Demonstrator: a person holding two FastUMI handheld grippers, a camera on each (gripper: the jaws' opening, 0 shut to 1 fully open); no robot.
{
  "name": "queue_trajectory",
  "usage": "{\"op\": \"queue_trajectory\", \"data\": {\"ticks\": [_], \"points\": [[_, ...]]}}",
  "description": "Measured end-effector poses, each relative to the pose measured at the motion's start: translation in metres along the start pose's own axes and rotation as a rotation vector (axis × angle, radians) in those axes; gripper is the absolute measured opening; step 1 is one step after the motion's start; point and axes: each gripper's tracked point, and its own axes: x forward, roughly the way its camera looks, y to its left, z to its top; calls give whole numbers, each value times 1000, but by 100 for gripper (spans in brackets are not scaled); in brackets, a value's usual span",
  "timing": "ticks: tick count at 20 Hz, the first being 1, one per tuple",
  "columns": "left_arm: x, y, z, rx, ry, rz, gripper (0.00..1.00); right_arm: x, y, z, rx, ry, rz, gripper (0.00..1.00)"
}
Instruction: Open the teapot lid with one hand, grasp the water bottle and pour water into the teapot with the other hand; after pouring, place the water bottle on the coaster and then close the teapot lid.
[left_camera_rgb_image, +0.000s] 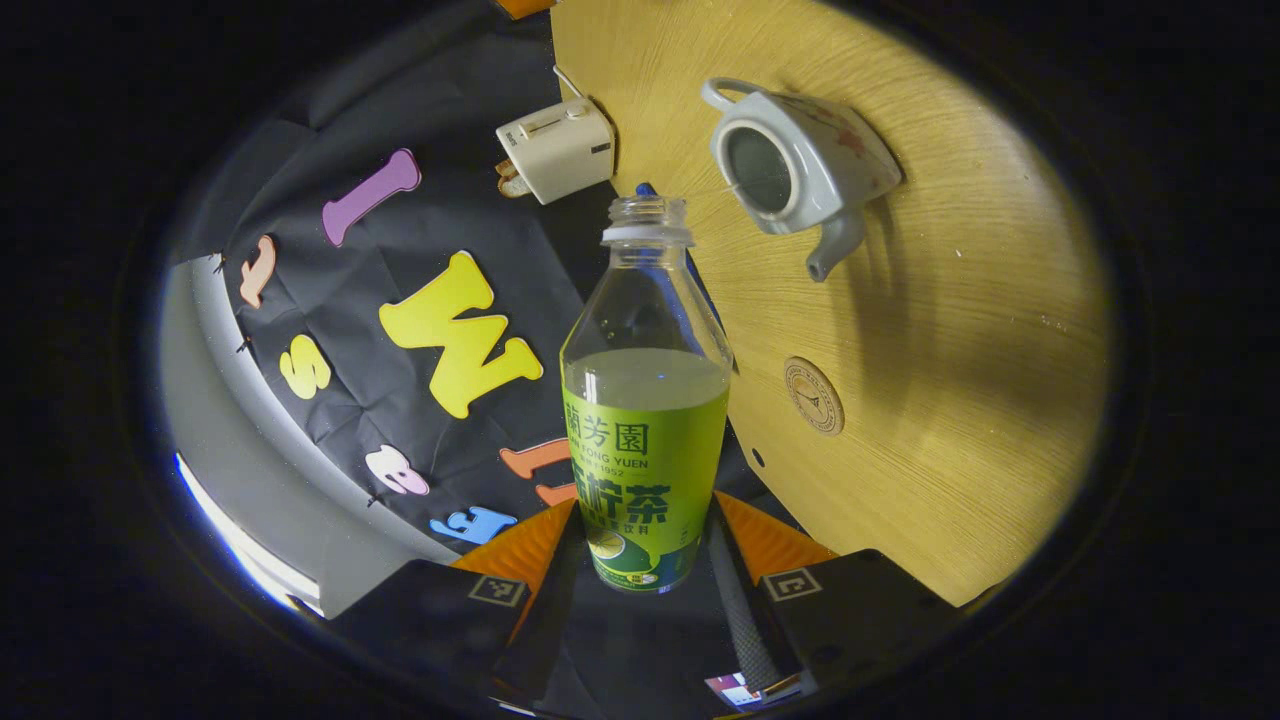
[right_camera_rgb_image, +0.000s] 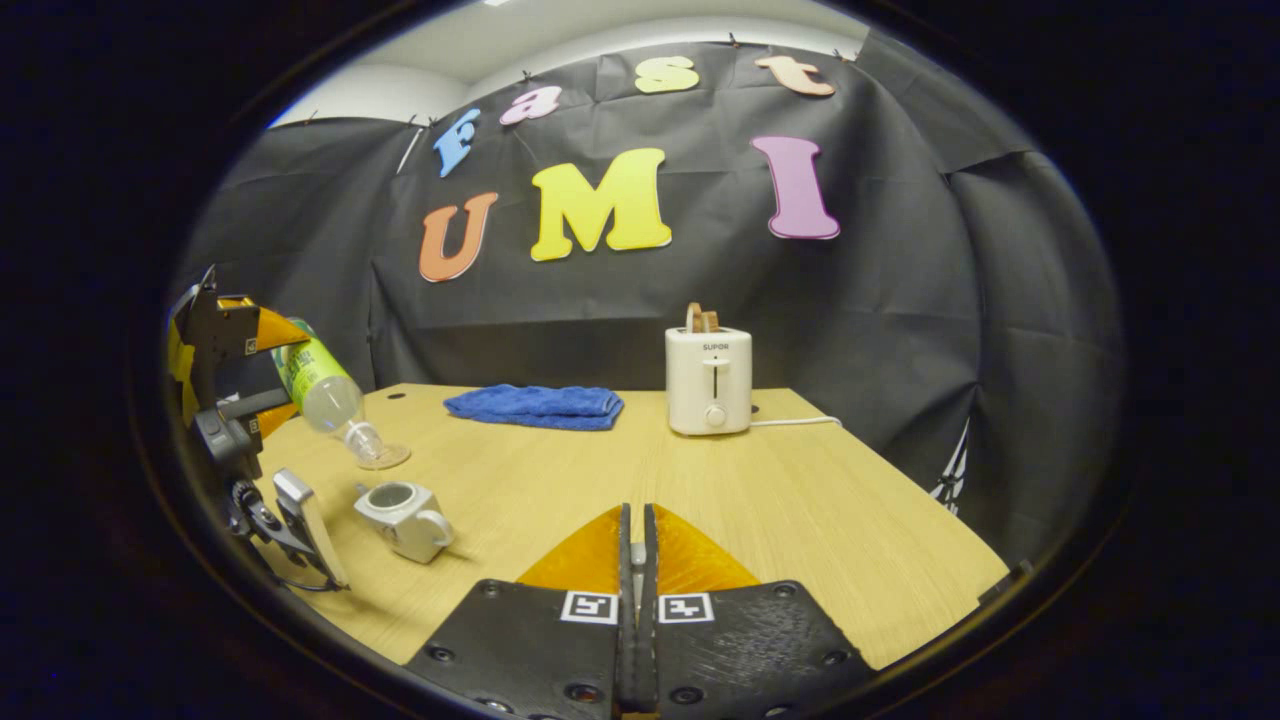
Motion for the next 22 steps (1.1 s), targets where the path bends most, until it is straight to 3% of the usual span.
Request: {"op": "queue_trajectory", "data": {"ticks": [6, 12, 16, 22], "points": [[3, -7, 1, -88, -19, -12, 71, -3, 3, 4, -5, -3, -5, 0], [0, -28, -3, -303, -46, -66, 71, -8, 16, 13, -29, -15, -7, 0], [4, -52, -6, -539, -63, -146, 71, -11, 26, 19, -48, -19, -11, 0], [-2, -77, -16, -1007, -59, -282, 71, -15, 40, 28, -42, -25, -26, 0]]}}
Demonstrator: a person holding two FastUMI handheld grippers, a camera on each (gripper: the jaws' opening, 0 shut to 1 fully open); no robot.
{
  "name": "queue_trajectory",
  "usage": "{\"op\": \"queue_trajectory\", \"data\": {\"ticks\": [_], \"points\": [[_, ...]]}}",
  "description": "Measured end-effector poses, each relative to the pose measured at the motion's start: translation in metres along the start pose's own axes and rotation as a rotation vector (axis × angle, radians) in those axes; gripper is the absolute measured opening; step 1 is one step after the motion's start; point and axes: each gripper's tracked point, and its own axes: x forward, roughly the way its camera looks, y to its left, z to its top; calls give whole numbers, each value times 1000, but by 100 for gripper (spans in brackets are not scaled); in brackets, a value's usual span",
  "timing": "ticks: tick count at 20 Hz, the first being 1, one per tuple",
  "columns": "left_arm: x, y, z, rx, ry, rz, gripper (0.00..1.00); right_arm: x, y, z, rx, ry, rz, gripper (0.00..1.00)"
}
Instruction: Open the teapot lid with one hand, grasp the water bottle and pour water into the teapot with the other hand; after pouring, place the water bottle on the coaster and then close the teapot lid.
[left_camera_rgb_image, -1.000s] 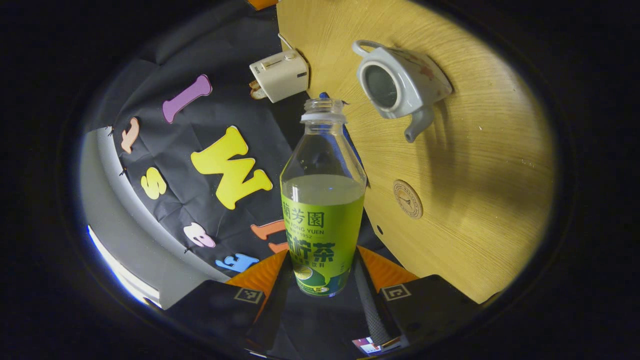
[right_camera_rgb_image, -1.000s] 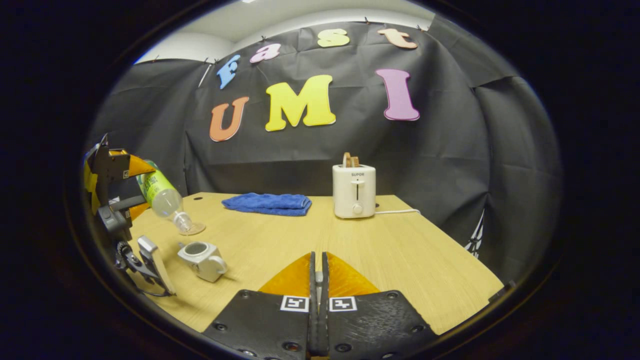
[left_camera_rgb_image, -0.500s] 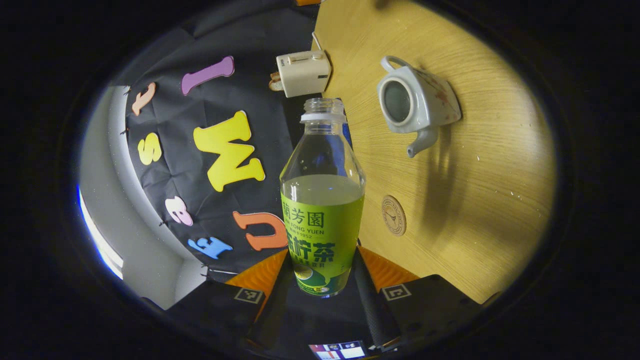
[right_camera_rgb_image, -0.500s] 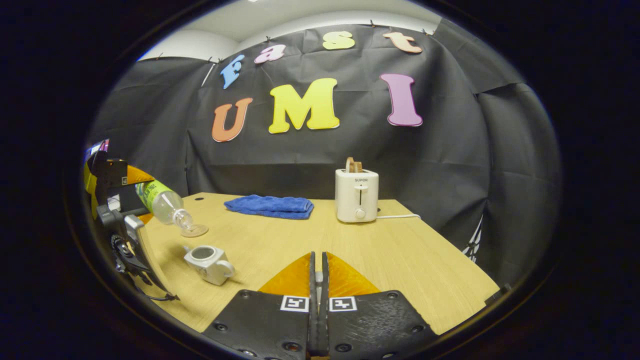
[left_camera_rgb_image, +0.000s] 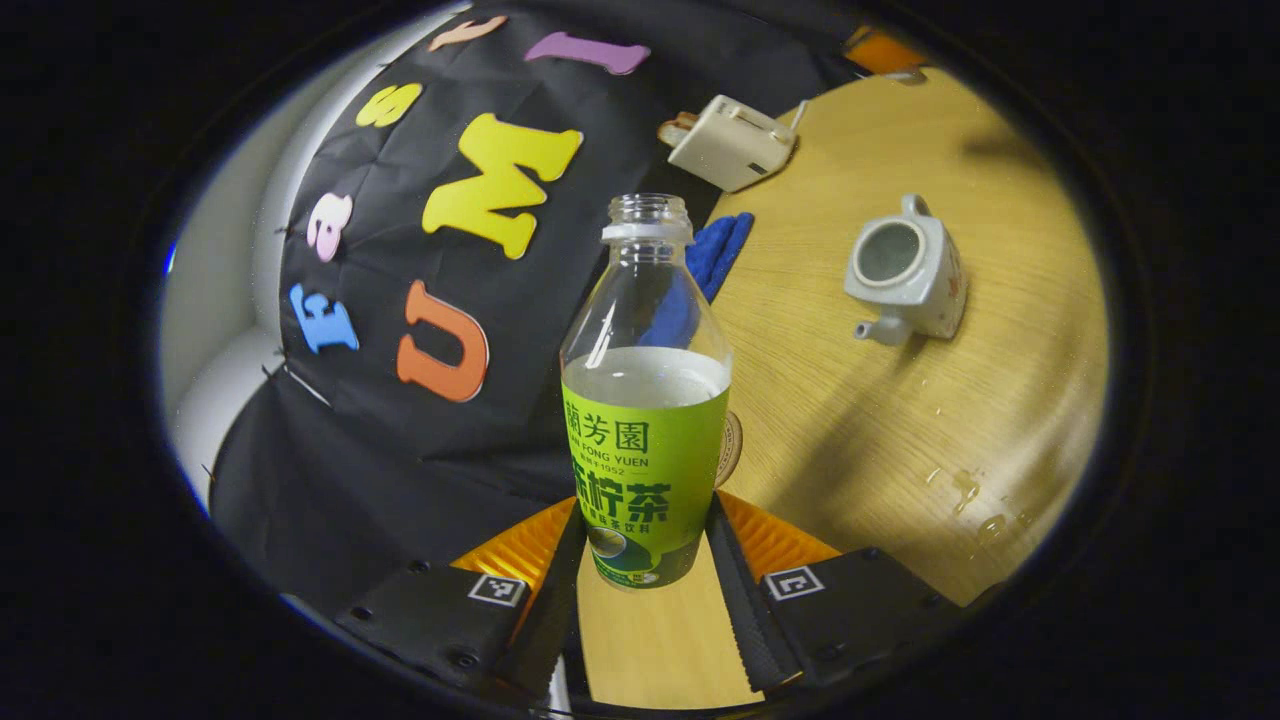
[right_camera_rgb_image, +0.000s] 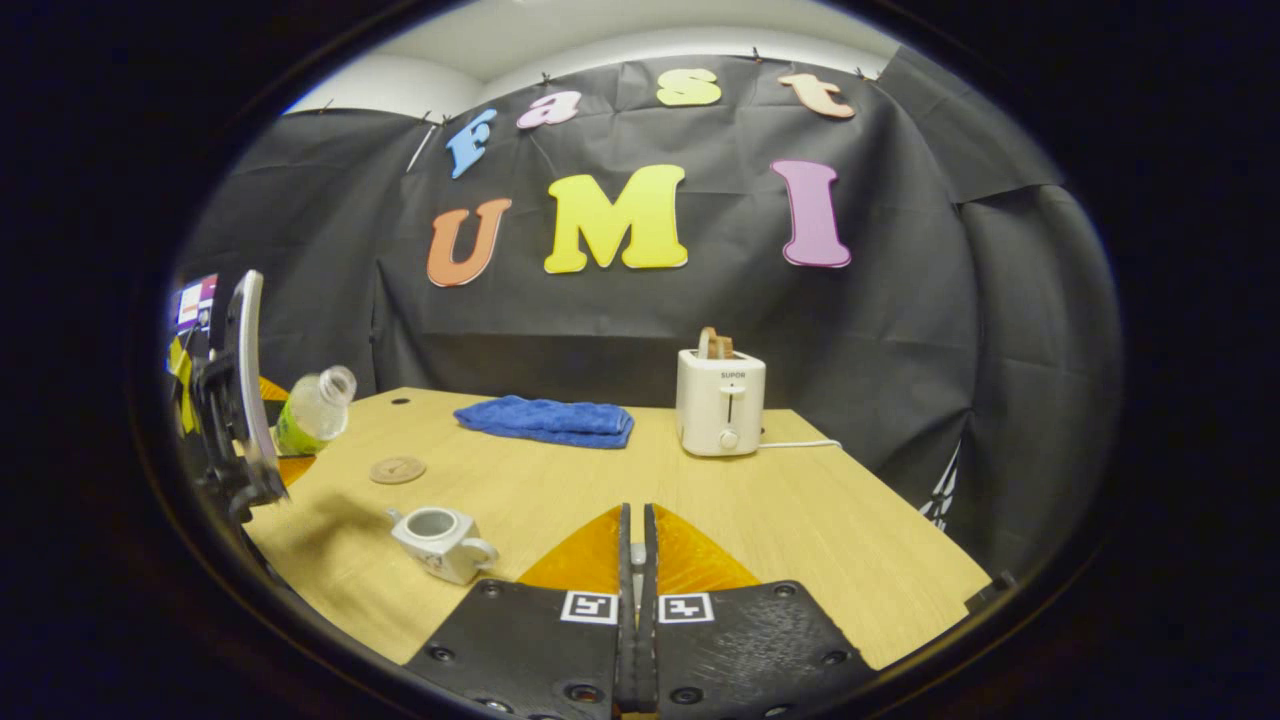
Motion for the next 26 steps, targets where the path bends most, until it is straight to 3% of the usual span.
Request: {"op": "queue_trajectory", "data": {"ticks": [7, 13, 18, 26], "points": [[24, 6, 11, -520, -86, -137, 72, -3, 10, 10, -5, -8, -26, 0], [54, 29, 44, -753, -248, -140, 71, -3, 19, 13, -22, -10, -40, 0], [91, 25, 49, -869, -277, -172, 72, 1, 25, 17, -23, -21, -44, 0], [131, 5, 24, -882, -172, -196, 72, 18, 25, 9, -11, 8, -45, 0]]}}
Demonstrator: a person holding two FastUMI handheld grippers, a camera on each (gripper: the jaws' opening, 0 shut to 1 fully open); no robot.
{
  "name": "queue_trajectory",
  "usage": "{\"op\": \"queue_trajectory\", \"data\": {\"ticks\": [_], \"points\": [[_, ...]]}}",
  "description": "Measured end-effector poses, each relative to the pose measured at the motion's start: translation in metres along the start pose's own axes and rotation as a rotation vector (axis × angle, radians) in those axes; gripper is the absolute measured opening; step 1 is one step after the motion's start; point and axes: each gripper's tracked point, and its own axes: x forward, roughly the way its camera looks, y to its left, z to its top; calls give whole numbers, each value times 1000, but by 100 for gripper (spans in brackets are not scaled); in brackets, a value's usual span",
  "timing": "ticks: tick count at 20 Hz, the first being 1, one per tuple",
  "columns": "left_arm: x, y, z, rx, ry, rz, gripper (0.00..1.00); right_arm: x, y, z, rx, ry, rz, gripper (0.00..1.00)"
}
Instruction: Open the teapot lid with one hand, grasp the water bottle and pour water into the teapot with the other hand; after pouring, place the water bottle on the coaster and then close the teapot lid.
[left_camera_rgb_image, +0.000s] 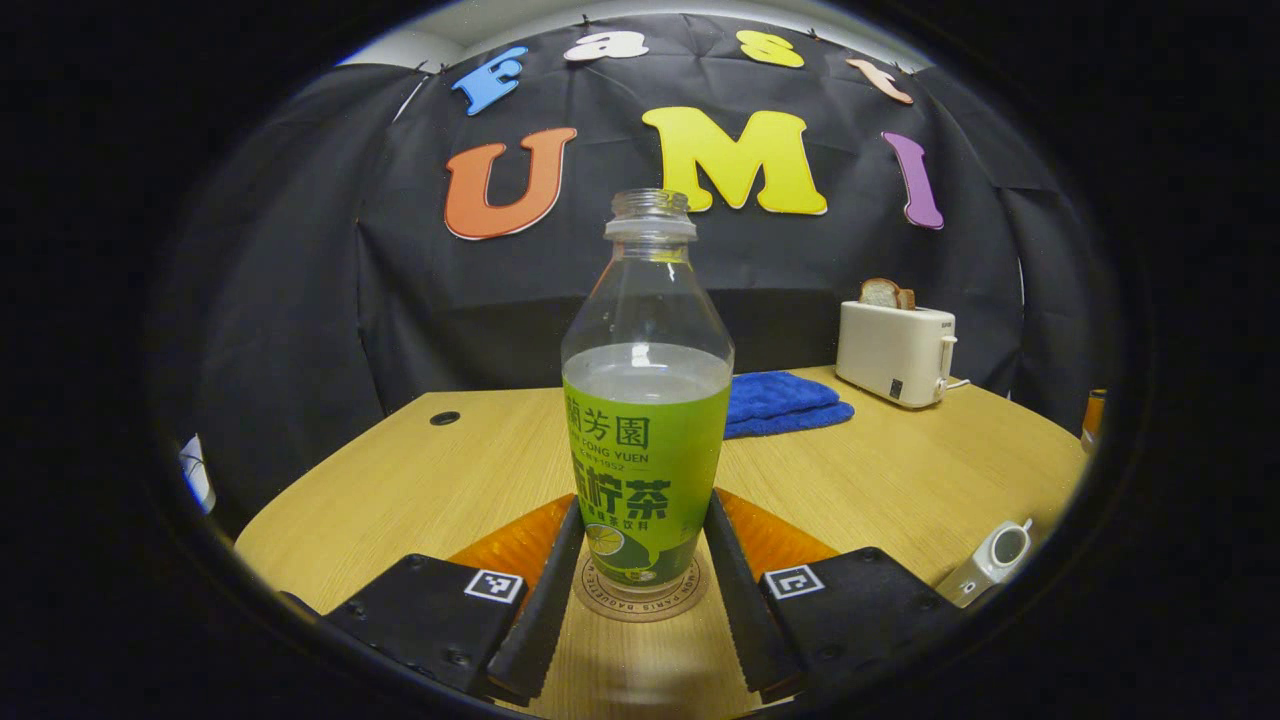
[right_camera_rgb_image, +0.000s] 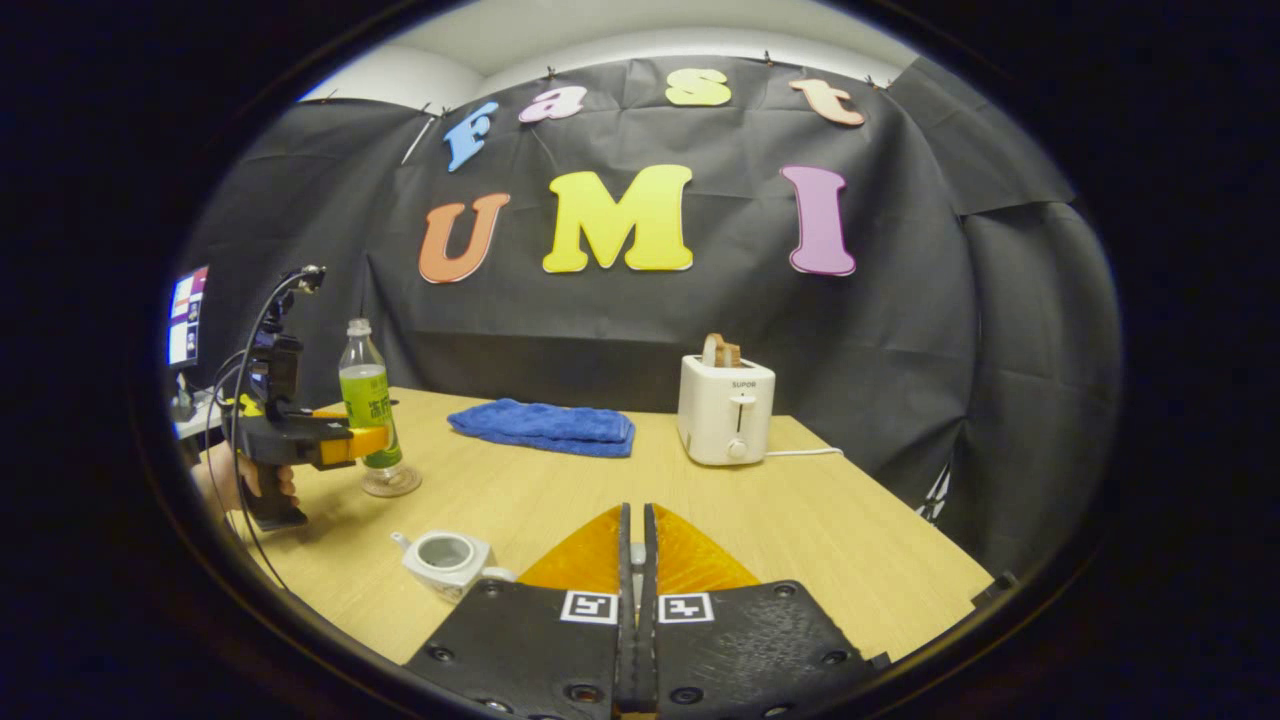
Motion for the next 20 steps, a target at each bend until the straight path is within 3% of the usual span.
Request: {"op": "queue_trajectory", "data": {"ticks": [10, 12, 13, 15, 20], "points": [[8, 8, -14, -7, 36, 12, 76, 2, 2, -4, 5, 12, 10, 0], [8, 7, -22, -2, 62, 4, 79, 2, 4, -2, -2, 8, 13, 0], [8, 8, -24, 3, 80, 9, 89, 1, 6, -2, -8, 7, 15, 0], [7, 5, -24, -17, 78, -7, 95, 0, 9, -1, -16, 2, 18, 0], [-11, 7, -17, -35, 56, -3, 98, 1, 30, 7, -19, -17, 72, 0]]}}
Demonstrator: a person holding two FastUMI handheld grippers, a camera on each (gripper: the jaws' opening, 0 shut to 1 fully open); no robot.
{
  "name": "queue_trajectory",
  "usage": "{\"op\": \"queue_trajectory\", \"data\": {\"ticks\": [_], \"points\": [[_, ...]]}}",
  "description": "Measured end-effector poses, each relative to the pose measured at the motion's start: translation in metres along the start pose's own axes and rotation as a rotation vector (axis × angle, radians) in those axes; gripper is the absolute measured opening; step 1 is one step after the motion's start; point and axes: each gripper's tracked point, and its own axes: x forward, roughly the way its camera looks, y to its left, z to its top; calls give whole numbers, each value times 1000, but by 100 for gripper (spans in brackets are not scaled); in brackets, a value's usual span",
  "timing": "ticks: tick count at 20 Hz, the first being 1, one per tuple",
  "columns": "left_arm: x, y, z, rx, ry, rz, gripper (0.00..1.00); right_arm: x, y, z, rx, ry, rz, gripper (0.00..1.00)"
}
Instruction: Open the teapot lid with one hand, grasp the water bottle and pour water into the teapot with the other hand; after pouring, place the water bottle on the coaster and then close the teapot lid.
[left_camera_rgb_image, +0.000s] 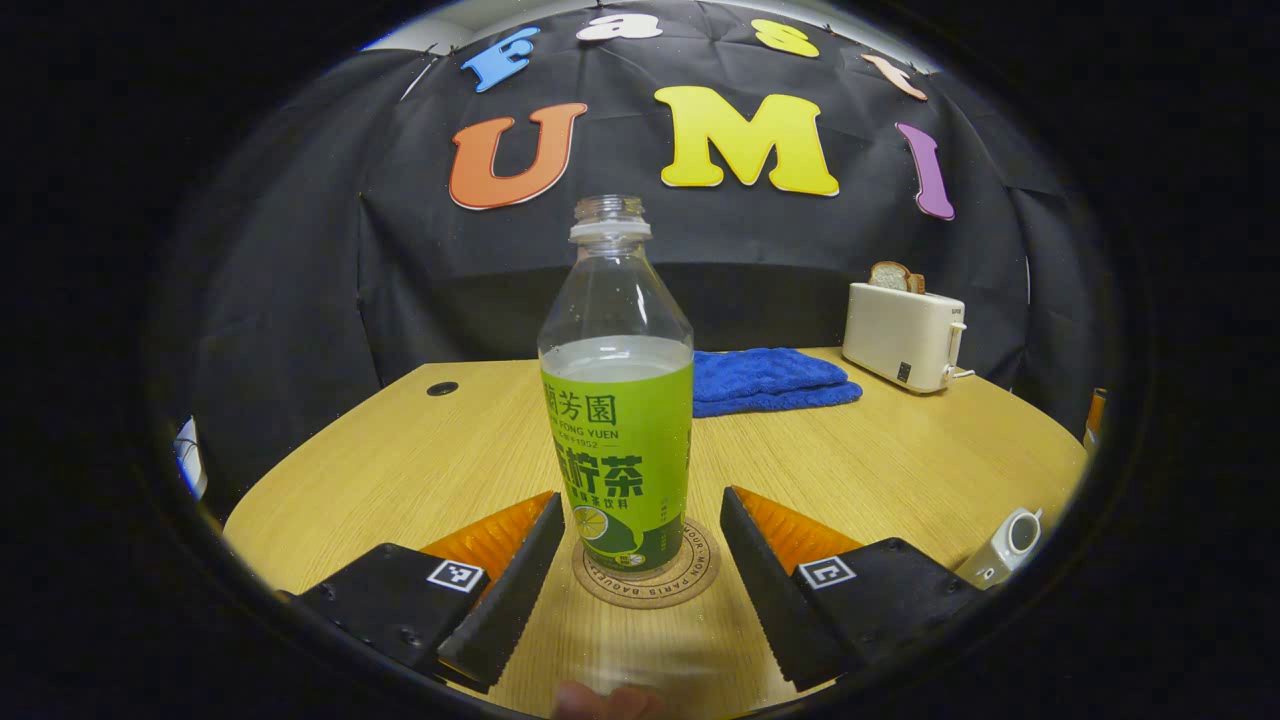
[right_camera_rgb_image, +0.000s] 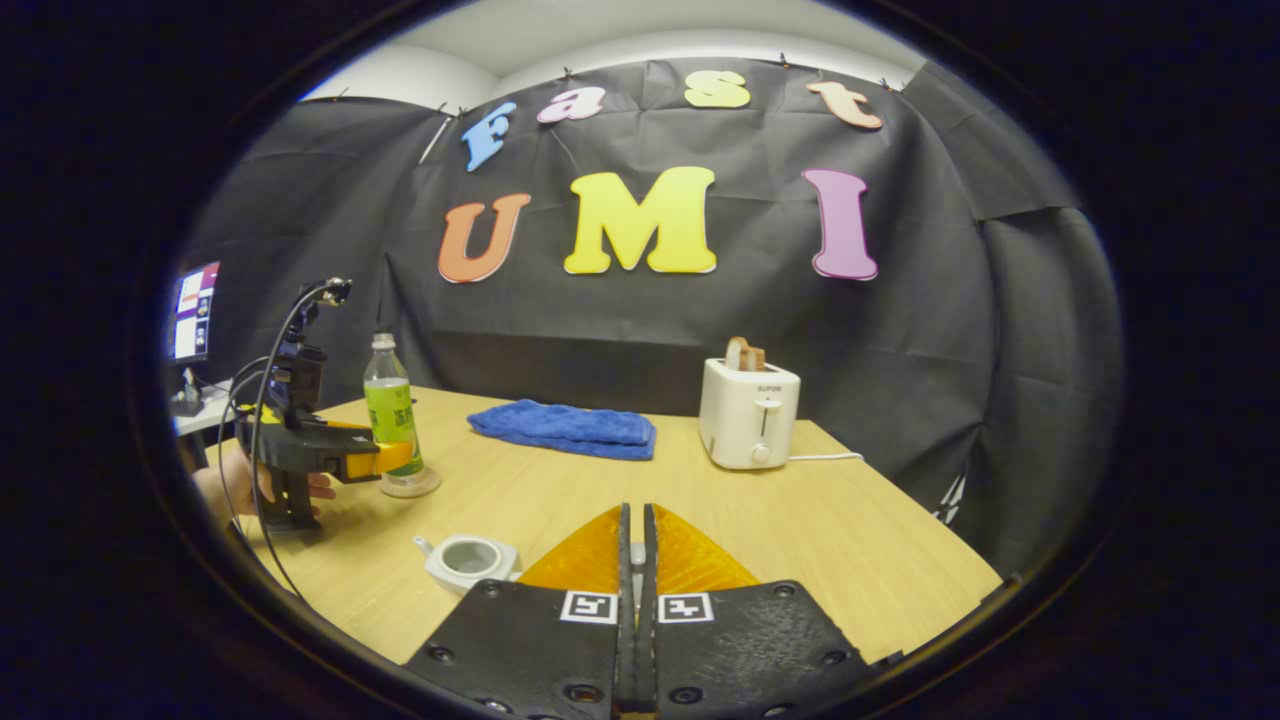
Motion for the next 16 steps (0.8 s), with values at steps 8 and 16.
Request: {"op": "queue_trajectory", "data": {"ticks": [8, 16], "points": [[-83, 40, 9, -64, -57, 116, 98, 24, 85, 3, -28, -16, 219, 0], [-152, 66, 23, -48, -178, 236, 98, 37, 114, -21, -65, 20, 266, 0]]}}
